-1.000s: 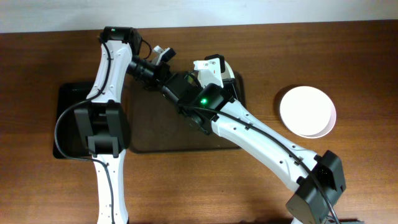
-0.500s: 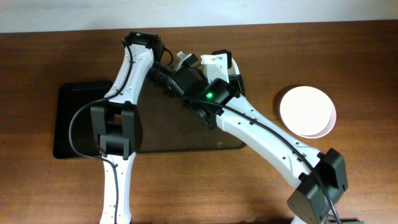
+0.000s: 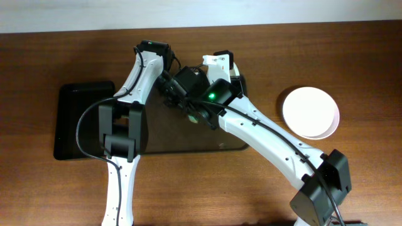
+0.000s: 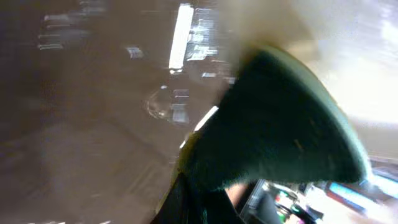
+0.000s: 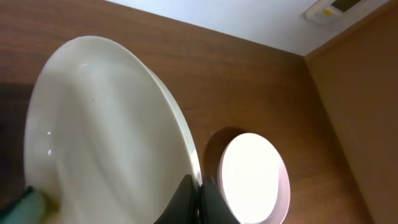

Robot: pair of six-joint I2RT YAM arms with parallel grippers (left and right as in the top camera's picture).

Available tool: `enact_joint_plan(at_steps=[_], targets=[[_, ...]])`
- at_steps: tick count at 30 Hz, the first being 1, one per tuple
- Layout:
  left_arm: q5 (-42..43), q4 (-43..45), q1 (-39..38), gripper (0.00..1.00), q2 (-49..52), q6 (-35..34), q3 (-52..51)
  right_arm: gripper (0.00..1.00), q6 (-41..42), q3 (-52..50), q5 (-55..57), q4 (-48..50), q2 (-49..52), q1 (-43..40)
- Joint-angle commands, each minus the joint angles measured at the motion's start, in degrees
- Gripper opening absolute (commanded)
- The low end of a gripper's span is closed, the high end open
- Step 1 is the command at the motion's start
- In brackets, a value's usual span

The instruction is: Clean dirty plates on tray and stack at the side

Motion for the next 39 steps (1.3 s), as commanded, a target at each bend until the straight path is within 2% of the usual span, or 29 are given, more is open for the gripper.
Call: enact_joint_plan(at_steps=[1,4,10,12,14,18,22,29,31,33,34,35,39], targets=[[-14.36,4.66,0.31,0.01,-1.97,-11.21,-0.28,0.04,1.01,-0.13,0.2,0.39,-0.28,-0.13],[-18.6,6.58,0.31,0.01,-1.97,-14.08,-0.28,0.04,1.01,-0.13,0.17,0.39,-0.28,-0.13],[-18.53,7.67,2.38,0.01,-1.97,-15.61,-0.26,0.04,0.96,-0.13,1.14,0.35,-0.28,-0.13],[-18.56,7.5,3.85,0.01,-1.97,-15.61,-0.26,0.04,-0.11,-0.13,6.23,-0.15,-0.28,0.0],[-18.53,7.54,5.29,0.01,-1.97,-15.61,-0.26,0.04,-4.59,-0.13,13.25,-0.28,-0.28,1.22],[-18.53,8.41,6.1,0.01,-1.97,-15.58,-0.28,0.04,-11.5,-0.13,28.52,-0.22,-0.28,7.15],[-18.53,9.57,6.05,0.01,-1.97,-15.58,-0.28,0.04,-14.99,-0.2,28.83,-0.35,-0.28,10.03],[-18.56,9.66,6.05,0.01,-1.97,-15.58,-0.28,0.04,-13.05,-0.2,28.41,-0.2,-0.28,10.01],[-18.56,9.79,6.05,0.01,-1.97,-15.58,-0.28,0.04,-12.13,-0.17,20.61,-0.24,-0.33,9.57],[-18.56,9.84,6.05,0.01,-1.97,-15.58,-0.28,0.04,-11.8,-0.17,4.44,-0.48,-0.79,7.21],[-18.56,9.84,6.05,0.01,-1.97,-15.58,-0.28,0.04,-7.87,-0.2,-6.51,-1.11,-1.05,4.04],[-18.56,9.86,6.05,0.01,-1.97,-15.58,-0.28,0.04,-6.73,-0.2,-12.46,-1.29,-1.22,1.77],[-18.56,10.1,6.05,0.01,-1.97,-15.58,-0.28,0.04,-7.43,-0.2,-34.07,-2.14,-1.36,-11.28]])
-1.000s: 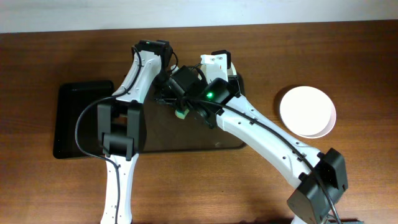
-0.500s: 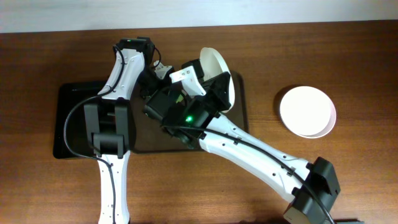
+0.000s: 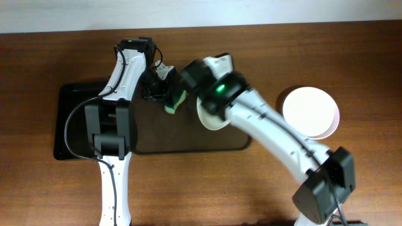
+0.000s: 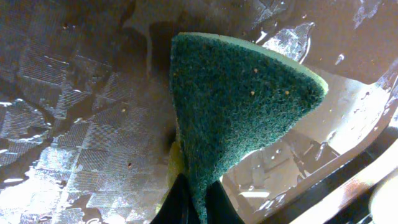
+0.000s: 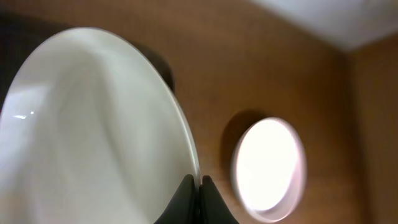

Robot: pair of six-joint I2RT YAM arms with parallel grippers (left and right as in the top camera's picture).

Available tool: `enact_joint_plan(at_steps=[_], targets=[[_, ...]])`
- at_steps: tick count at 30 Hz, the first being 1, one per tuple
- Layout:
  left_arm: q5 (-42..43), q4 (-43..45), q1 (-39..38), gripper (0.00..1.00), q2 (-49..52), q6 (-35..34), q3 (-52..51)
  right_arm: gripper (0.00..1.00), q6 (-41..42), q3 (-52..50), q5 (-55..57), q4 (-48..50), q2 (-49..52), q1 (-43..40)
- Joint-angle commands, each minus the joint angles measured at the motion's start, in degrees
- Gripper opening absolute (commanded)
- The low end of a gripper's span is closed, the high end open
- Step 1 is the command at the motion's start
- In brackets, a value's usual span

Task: Clean dirty plates on tray and stack at the side
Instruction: 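Carry the plate right and stack it on the cleaned plates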

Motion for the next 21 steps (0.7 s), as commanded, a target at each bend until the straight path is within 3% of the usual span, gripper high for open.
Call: enact_joint_plan(at_steps=[1,6,13,21], targets=[[-0.42,0.33,0.0,0.01,-1.97,-0.55,-0.22,0.04,-0.72,-0.2,-23.45,-1.09,-1.55,-10.78],[-0.44,0.63,0.0,0.01,-1.97,-0.52,-0.22,0.04,-4.92,-0.2,-33.66,-3.1,-5.33,-30.95],[-0.44,1.36,0.0,0.01,-1.97,-0.52,-0.22,0.04,-5.86,-3.85,-34.29,-3.58,-6.78,-53.16],[-0.44,1.36,0.0,0.01,-1.97,-0.52,-0.22,0.04,-4.83,-22.47,-32.33,12.46,-6.78,-58.75]])
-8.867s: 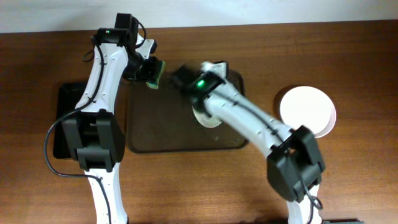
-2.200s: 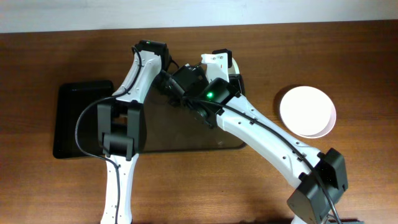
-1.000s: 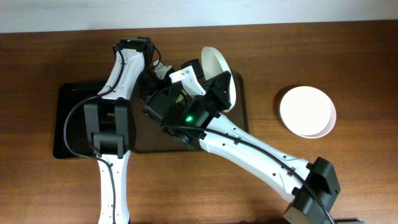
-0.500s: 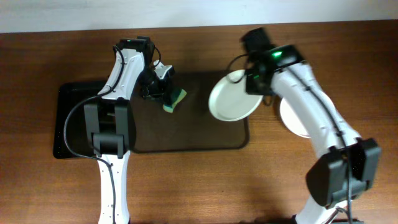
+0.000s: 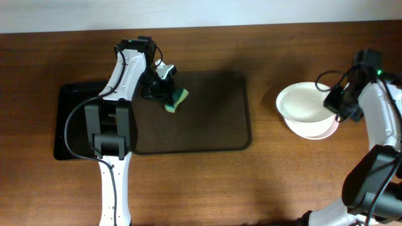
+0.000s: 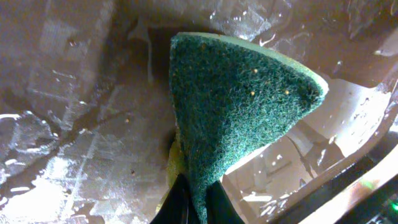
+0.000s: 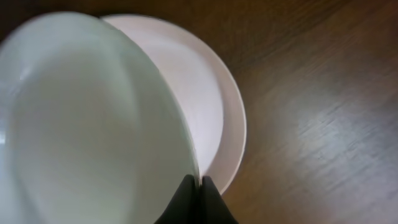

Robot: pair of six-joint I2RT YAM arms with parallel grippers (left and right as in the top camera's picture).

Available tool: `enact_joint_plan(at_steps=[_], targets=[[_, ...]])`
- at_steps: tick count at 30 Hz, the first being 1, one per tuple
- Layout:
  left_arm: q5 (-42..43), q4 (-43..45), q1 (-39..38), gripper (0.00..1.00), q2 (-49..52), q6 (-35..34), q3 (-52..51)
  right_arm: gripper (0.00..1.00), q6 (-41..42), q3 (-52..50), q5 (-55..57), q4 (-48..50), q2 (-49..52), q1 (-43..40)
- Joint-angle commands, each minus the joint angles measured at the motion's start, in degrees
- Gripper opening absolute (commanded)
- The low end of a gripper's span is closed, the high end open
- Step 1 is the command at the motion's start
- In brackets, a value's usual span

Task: Clean dirty plates on tray and stack at the side
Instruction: 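Carry the plate right and stack it on the cleaned plates, then place the sponge into the small black tray with left gripper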

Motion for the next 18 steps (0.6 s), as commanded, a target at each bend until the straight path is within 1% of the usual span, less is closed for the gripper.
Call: enact_joint_plan(at_steps=[1,6,11,16,18], targets=[[-0.42,0.13,0.0,0.01,-1.97,-0.52,-0.22,0.04,1.2,-3.72,0.59,4.13,-0.83,-1.99],[-0.44,-0.13,0.0,0.01,-1.97,-0.5,-0.22,0.05,1.2,-8.2,0.59,8.96,-0.72,-2.08],[-0.42,-1.57,0.0,0.01,-1.97,-0.5,-0.22,0.04,1.18,-8.24,1.68,3.74,-0.72,-2.01],[-0.39,-2.12,0.0,0.01,-1.97,-0.5,-0.22,0.05,1.2,-8.22,4.87,2.86,-0.72,-2.03],[-0.39,-2.23,0.0,0.01,-1.97,-0.5,-0.22,0.16,1.2,-8.22,4.9,3.1,-0.72,-2.03]])
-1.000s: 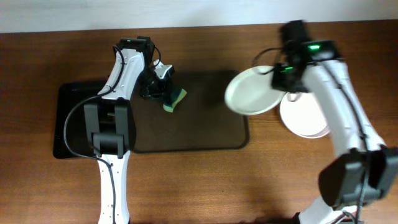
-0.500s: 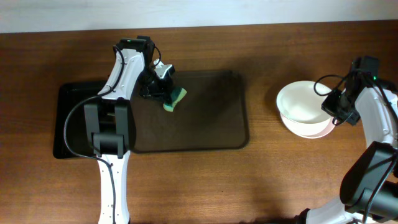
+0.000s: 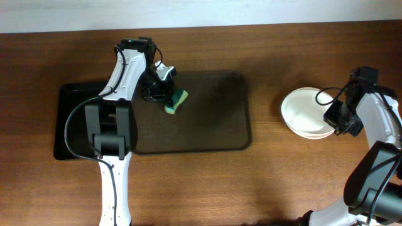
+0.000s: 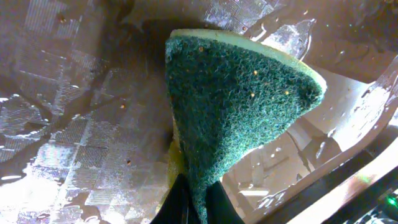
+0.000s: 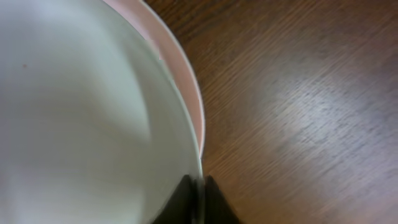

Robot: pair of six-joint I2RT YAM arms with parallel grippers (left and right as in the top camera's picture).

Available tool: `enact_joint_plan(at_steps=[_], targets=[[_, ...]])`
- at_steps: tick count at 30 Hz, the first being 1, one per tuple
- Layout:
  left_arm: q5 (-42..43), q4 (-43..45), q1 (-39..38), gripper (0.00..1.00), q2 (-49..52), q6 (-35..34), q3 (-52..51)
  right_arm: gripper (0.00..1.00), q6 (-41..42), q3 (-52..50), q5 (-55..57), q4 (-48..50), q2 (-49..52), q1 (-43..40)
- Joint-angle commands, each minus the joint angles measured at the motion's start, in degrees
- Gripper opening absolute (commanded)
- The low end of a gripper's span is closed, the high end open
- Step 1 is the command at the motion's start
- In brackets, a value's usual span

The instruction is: Clean dirty plates on tray and stack at the side

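A white plate (image 3: pixel 305 110) lies on top of a pinkish plate (image 5: pixel 193 106) at the right of the table. My right gripper (image 3: pixel 334 117) is shut on the white plate's (image 5: pixel 87 112) rim; the right gripper (image 5: pixel 198 185) shows only its dark fingertips. The dark wet tray (image 3: pixel 213 141) holds no plates. My left gripper (image 3: pixel 164 93) is shut on a green and yellow sponge (image 3: pixel 177 100) just above the tray's upper left part. In the left wrist view the sponge (image 4: pixel 242 118) hangs from the left gripper (image 4: pixel 194 198) over the wet tray floor (image 4: pixel 74 137).
A second black tray (image 3: pixel 70 122) lies at the left, partly under the left arm. Brown wooden table (image 3: pixel 301 182) surrounds both trays. A pale wall strip (image 3: pixel 201 12) runs along the far edge.
The white plate has come lower and now sits flatter on the pinkish plate, still gripped by my right gripper. The left gripper and sponge stayed over the tray.
First both grippers met over the tray, sponge against the tilted white plate. Then the sponge was drawn back left and the plate still hung over the tray. The plate then was above the pinkish plate at the right and now rests on it.
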Motion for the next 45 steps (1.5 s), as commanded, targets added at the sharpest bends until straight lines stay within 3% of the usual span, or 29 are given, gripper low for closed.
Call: enact_joint_plan(at_steps=[1,2,4,11,14,19,23,26,30,33,34,35,36,37,38,45], targets=[[-0.37,-0.44,0.0,0.01,-1.97,-0.48,-0.22,0.31,0.11,-0.35,1.77,0.15,-0.7,0.0],[-0.37,-0.44,0.0,0.01,-1.97,-0.48,-0.22,0.57,0.13,-0.35,1.77,0.28,-0.7,0.0],[0.24,-0.24,0.0,0.01,-1.97,-0.5,-0.22,0.75,0.11,-0.31,1.36,0.9,-0.7,0.02],[-1.95,-3.28,0.33,0.01,-10.58,-0.55,9.9,0.77,-2.49,12.26,-9.46,-6.54,-7.06,4.28],[-14.36,-6.16,0.98,0.01,-17.07,-7.58,10.58,0.79,-2.49,13.92,-9.44,-6.71,-12.07,11.74],[-32.09,-14.88,5.92,0.01,-25.42,-19.8,9.99,0.8,-2.47,13.86,-12.15,-6.4,-11.28,22.47],[-36.09,-14.73,11.52,0.01,-30.93,-21.09,3.67,0.81,-2.47,13.86,-11.96,-4.59,-10.97,27.32],[-35.8,-7.78,16.79,0.01,-31.1,-19.52,-8.22,0.81,-2.47,13.86,-11.98,-4.31,-10.97,27.98],[-35.01,14.03,19.87,0.01,-30.97,-19.5,-29.97,0.81,-2.49,13.86,-11.98,-3.89,-10.97,27.93],[-34.42,22.43,19.87,0.01,-30.97,-19.52,-38.01,0.81,-2.49,13.84,-11.98,-3.91,-10.97,27.93],[-34.45,23.15,19.87,0.12,-30.97,-19.54,-39.19,0.81,-2.49,13.86,-12.0,-3.93,-10.97,27.93],[-34.47,23.15,19.87,0.31,-30.97,-19.54,-39.21,0.81,-2.49,13.86,-12.0,-3.98,-10.97,27.93],[-34.51,23.34,19.87,0.51,-30.97,-19.52,-39.21,0.81,-2.49,13.86,-12.0,-4.07,-10.97,27.93],[-34.45,24.02,19.87,0.84,-30.97,-19.54,-39.21,0.81,-2.49,13.86,-12.0,-4.22,-10.97,27.93],[-34.42,24.26,19.87,0.97,-30.97,-19.54,-39.19,0.81,-2.49,13.86,-12.0,-4.48,-10.97,27.93],[-28.37,15.8,19.85,0.99,-35.89,-19.52,-26.32,0.81,-5.57,15.65,-11.98,-6.6,-12.35,27.87]])
